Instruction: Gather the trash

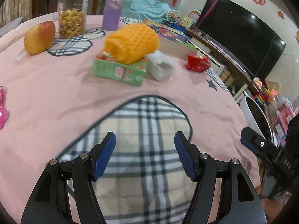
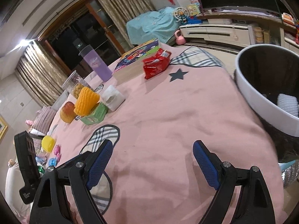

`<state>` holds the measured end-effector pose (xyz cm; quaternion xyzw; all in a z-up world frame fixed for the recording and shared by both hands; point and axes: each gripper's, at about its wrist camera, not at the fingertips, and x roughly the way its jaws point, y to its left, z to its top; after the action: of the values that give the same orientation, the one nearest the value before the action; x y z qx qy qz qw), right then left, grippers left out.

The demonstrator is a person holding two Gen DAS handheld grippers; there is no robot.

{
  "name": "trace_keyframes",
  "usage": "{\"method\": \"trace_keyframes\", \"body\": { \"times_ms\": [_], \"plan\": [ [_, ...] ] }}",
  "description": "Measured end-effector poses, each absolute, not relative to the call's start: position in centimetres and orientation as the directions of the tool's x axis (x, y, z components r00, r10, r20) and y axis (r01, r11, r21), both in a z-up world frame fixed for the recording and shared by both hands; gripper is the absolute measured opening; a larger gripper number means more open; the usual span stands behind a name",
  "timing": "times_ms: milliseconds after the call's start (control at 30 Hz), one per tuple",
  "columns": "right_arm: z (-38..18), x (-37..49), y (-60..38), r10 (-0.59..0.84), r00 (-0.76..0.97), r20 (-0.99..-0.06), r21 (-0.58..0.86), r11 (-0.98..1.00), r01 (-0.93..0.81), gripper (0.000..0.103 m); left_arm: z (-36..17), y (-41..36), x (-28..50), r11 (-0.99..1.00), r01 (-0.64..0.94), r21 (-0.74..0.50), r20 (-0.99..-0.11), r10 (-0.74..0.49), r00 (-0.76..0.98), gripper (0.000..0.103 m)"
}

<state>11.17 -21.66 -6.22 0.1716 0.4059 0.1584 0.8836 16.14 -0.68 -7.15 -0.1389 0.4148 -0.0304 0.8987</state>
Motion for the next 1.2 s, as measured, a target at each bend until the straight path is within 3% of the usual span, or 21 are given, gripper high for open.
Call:
{"method": "trace_keyframes", "body": {
  "times_ms": [667,733,767,800,833,1200],
  "plan": [
    [-7.5,15.6,-18.5,0.451,0.578,-0.680,0.441,0.881,-0.169,0.089,-3.7,2.5,23.0,0.955,-0.072,-0.288,-0.659,-0.143,0.739,0.064],
    [-7.5,16.0,-18.3,0.452,0.580,-0.678,0.441,0.881,-0.172,0.089,-3.6,2.4,23.5,0.957,-0.055,-0.284,-0.649,-0.150,0.746,0.053],
    [-7.5,16.1,-18.2,0.452,0.580,-0.678,0.440,0.881,-0.173,0.089,-3.7,2.2,23.8,0.960,-0.044,-0.276,-0.652,-0.153,0.743,0.040],
    [-7.6,16.3,-18.2,0.452,0.580,-0.678,0.440,0.881,-0.173,0.089,-3.9,2.1,24.1,0.962,-0.035,-0.271,-0.658,-0.158,0.736,0.021],
    [-7.6,16.4,-18.1,0.452,0.580,-0.678,0.440,0.881,-0.172,0.089,-4.0,2.1,24.3,0.962,-0.029,-0.271,-0.663,-0.165,0.730,0.014],
    [-7.2,18.6,-14.8,0.476,0.569,-0.671,0.406,0.877,-0.256,0.089,-4.4,5.6,19.1,0.947,-0.060,-0.316,-0.659,-0.174,0.732,0.013]
  ]
}}
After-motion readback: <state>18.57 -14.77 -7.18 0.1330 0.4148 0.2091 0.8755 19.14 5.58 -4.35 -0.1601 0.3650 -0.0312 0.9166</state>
